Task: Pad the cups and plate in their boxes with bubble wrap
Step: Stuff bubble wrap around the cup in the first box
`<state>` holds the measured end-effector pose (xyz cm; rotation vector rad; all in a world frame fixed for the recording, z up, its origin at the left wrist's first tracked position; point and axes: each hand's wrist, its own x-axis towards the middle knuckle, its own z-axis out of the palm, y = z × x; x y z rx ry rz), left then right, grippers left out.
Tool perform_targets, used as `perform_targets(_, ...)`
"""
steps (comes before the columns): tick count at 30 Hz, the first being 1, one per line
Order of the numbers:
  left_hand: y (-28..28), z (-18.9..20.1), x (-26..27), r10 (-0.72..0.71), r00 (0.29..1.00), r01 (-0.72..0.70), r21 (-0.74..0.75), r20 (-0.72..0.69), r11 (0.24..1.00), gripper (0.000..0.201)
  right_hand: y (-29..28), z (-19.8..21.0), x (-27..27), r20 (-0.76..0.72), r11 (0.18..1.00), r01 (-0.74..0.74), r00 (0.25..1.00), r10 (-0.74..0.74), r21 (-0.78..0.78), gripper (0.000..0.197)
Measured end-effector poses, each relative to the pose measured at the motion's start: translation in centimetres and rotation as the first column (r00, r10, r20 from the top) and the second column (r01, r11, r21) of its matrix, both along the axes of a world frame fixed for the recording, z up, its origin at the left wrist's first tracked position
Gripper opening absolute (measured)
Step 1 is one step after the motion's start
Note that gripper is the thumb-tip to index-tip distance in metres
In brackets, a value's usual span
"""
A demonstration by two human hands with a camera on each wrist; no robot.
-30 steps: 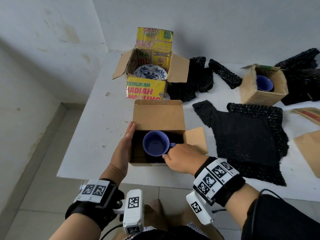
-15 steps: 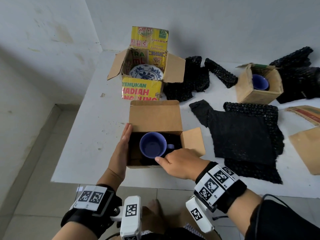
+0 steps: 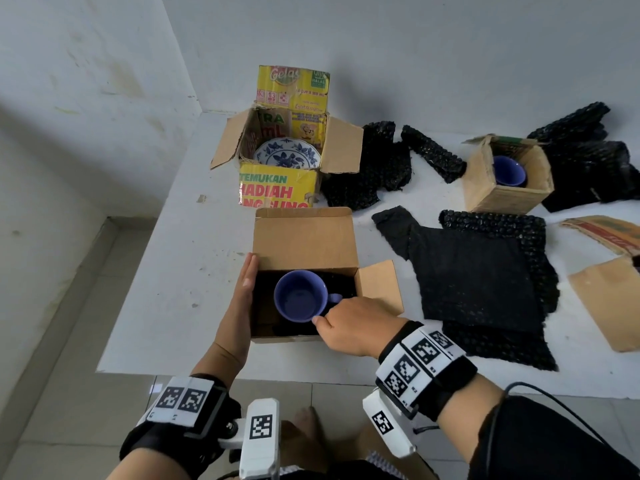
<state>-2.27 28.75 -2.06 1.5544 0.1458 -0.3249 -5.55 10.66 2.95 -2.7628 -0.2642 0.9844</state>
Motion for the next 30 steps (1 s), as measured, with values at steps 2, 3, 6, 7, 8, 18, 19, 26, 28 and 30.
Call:
perform_targets(2, -0.1, 0.1, -0.1, -0.017, 1.0, 0.016, 0.018, 0.015, 1.0, 0.054, -0.3, 0.0, 0.2, -0.012, 1.0, 0.013, 1.0, -0.012, 0.01, 0.052)
perform_targets(3, -0.2, 0.2, 0.0, -0.013, 1.0, 0.013, 0.017, 0.01, 1.0, 0.044, -0.4, 0.1, 0.2, -0.014, 1.0, 0.015, 1.0, -0.015, 0.021, 0.052)
perform_targets(6, -0.6, 2.5, -0.2, 0.031, 0.998, -0.034, -0.054, -0.047, 0.998, 0.03, -1.0, 0.6, 0.4, 0.004, 0.994, 0.066, 0.998, -0.066, 0.087, 0.052)
perform_targets(7, -0.8, 3.7, -0.3, 0.031, 0.997, -0.037, -0.085, -0.066, 0.996, 0.027, -1.3, 0.9, 0.4, 0.017, 0.988, 0.083, 0.996, -0.086, 0.134, 0.053)
perform_targets(8, -0.8, 4.5, -0.4, 0.026, 0.997, -0.033, -0.107, -0.068, 0.994, 0.025, -1.8, 1.3, 0.5, 0.028, 0.977, 0.096, 0.994, -0.103, 0.191, 0.054)
perform_targets(18, -5.5, 8.6, 1.0, -0.128, 0.961, 0.108, 0.092, 0.244, 0.99, 0.048, -11.8, 3.1, -0.6, 0.295, 0.766, 0.209, 0.837, -0.462, 0.608, 0.035)
perform_targets(19, -7.3, 9.3, 0.8, -0.193, 0.946, 0.169, 0.113, 0.26, 0.979, 0.043, -13.3, 3.1, -0.9, 0.322, 0.762, 0.225, 0.807, -0.495, 0.607, 0.033)
perform_targets(26, -20.3, 9.0, -0.7, -0.527, 0.798, 0.473, 0.239, 0.292, 0.848, 0.041, -23.5, 0.2, -3.3, 0.384, 0.818, 0.396, 0.739, -0.554, 0.417, 0.023)
perform_targets(28, -23.4, 7.7, -0.7, -0.563, 0.788, 0.497, 0.283, 0.249, 0.821, 0.039, -25.6, -0.9, -3.5, 0.37, 0.845, 0.426, 0.765, -0.527, 0.324, 0.036)
perform_targets(30, -25.7, 6.4, -0.8, -0.612, 0.764, 0.512, 0.386, 0.204, 0.767, 0.038, -27.0, -1.8, -3.6, 0.339, 0.869, 0.423, 0.803, -0.491, 0.257, 0.052)
